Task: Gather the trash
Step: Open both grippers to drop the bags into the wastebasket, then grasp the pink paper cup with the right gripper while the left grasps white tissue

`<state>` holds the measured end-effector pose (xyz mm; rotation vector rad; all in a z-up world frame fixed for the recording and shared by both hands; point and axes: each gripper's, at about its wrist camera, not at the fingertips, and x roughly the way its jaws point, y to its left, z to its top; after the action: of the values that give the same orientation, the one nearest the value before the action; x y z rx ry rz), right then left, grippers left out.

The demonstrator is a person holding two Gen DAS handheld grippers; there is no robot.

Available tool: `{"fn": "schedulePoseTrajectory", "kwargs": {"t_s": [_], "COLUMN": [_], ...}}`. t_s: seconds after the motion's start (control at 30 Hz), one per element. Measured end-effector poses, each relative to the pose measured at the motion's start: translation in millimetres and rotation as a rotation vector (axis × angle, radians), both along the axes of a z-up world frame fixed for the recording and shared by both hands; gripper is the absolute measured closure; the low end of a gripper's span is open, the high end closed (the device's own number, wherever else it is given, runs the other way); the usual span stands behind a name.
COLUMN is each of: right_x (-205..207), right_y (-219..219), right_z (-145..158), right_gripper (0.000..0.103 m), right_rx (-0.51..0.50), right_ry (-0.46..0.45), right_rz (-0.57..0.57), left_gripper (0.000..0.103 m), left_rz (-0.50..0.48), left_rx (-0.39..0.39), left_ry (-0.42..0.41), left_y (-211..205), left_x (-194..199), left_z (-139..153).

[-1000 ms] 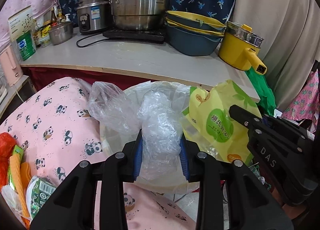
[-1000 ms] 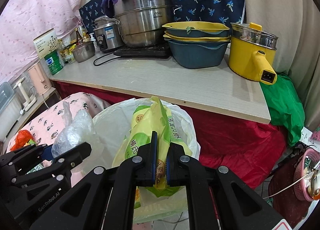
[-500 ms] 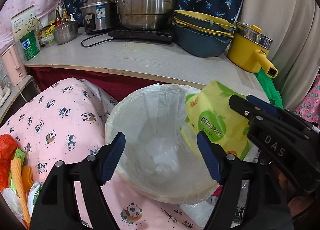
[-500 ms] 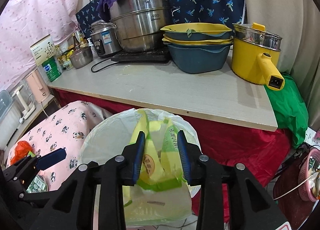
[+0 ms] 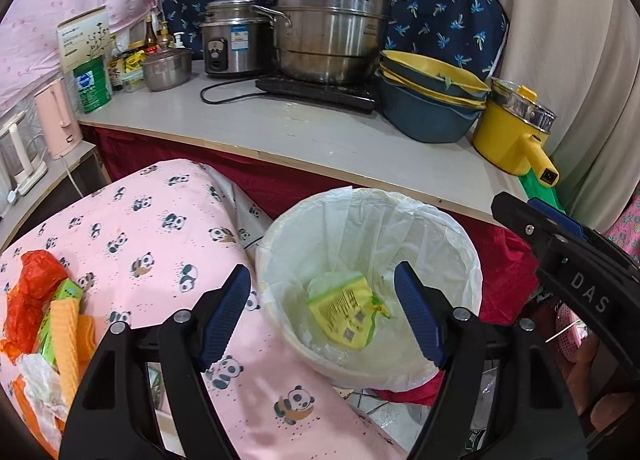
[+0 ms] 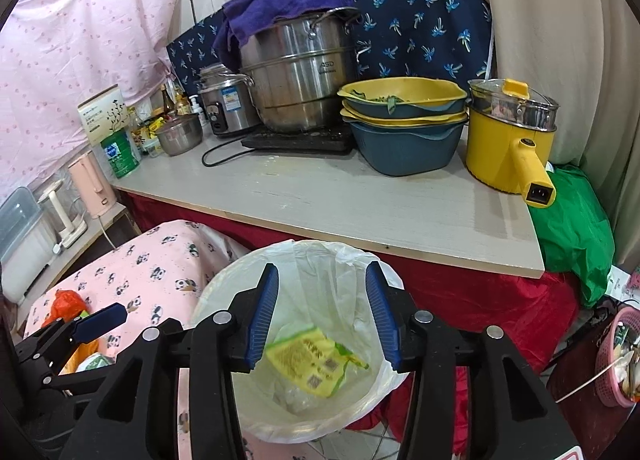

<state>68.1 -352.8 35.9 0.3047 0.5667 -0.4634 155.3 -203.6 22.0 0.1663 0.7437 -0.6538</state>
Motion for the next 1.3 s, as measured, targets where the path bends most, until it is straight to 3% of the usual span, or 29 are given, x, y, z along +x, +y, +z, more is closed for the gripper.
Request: {"fn": "schedulePoseTrajectory", "kwargs": {"t_s": [0.13, 0.57, 1.0, 1.3], "right_x": [-7, -13, -4, 4], "right_y": [18, 113, 202, 232], "right_z": [8, 10, -35, -74], "right_gripper": [0.054, 0.045, 0.038, 0.034], "right_rx": [-0.002, 0.013, 0.078, 0.145], "right_ry": [-0.010, 0.007, 0.134, 0.227], "right_rz": [0.028, 0.235, 0.390, 0.435], "left_gripper": [0.026, 0.023, 0.021, 0.015], "left_rz": [0.048, 0.277, 0.492, 0.583], "left_rx": [-0.017, -0.018, 0.003, 0.002], "left_ry": [-0.012, 0.020, 0.101, 0.138], "left_y": [23, 131, 244, 294], "left_x": [-5, -19, -32, -40], "left_z": [9, 9, -21, -41]}}
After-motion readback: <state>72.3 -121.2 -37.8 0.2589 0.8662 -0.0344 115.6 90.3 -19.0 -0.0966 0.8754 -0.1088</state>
